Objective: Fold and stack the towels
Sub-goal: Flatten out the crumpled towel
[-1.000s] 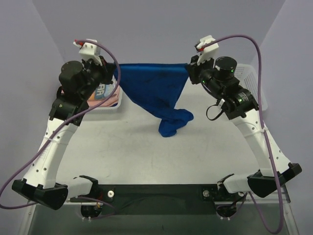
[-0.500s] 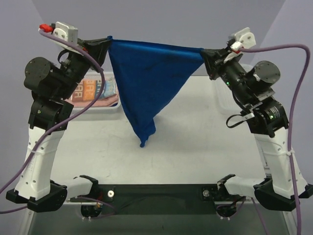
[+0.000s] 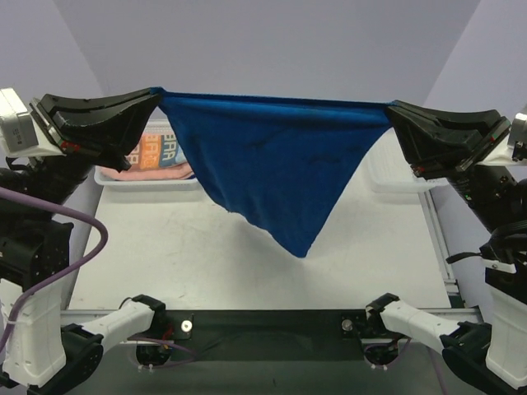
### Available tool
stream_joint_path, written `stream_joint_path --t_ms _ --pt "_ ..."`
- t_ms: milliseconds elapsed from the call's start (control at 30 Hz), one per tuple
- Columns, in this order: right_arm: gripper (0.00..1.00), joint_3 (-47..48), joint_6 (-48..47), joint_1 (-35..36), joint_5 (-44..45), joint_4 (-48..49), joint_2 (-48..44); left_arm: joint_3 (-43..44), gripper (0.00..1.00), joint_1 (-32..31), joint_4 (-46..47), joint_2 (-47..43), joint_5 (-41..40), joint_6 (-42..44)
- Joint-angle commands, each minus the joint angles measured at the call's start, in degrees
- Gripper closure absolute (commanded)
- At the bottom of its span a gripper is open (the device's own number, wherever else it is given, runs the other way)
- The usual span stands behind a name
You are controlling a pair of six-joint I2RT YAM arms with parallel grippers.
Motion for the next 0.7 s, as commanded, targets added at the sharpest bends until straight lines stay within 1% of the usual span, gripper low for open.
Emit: stream_joint_path --t_ms 0,133,167,233,300,400,433,500,567,600,633,667 --pt "1.00 1.9 1.4 -0.7 3.0 1.5 -0.8 1.6 1.00 0.9 3.1 -0.2 -2.9 -3.3" --pt "1.00 1.3 1.9 -0.8 5.2 1.5 0.6 -0.2 1.00 0.9 2.5 1.3 -3.7 -5.4" --pt "1.00 0.4 1.6 -0.8 7.7 1.5 1.2 -1.0 1.00 0.9 1.9 1.8 -4.4 -5.4" --pt "1.00 -0.6 0.5 -0.8 10.6 1.5 3.4 -2.6 1.00 0.9 0.6 4.1 -8.6 -5.2" --pt "1.00 -2.5 -1.6 -0.8 15.4 1.5 6.4 -2.6 1.00 0.9 -2.5 6.6 -12.3 -3.7" --pt "1.00 -5.3 -3.1 -2.4 19.5 1.6 12.0 -5.5 1.00 1.1 -3.9 12.3 -15.9 -2.9" --pt "1.00 -6.0 -2.0 -3.4 19.4 1.7 13.6 -7.4 1.00 1.2 -4.0 15.5 -17.9 -2.9" --pt "1.00 -8.5 0.4 -7.8 15.6 2.2 18.9 -9.5 1.00 1.5 -3.9 19.0 -19.3 -2.9" --pt "1.00 -11.0 4.2 -11.5 13.4 4.6 24.1 -13.2 1.00 1.6 -2.0 24.8 -21.8 -2.8" --pt "1.00 -12.4 4.8 -12.3 12.0 6.3 25.7 -14.3 1.00 1.7 -0.9 28.7 -22.7 -2.8" --pt "1.00 -15.6 5.1 -12.9 11.7 9.7 27.3 -15.6 1.00 2.0 0.4 30.8 -23.4 -2.8" --pt "1.00 -16.7 5.3 -13.5 11.5 12.2 30.8 -17.1 1.00 2.2 3.1 32.9 -25.1 -3.0"
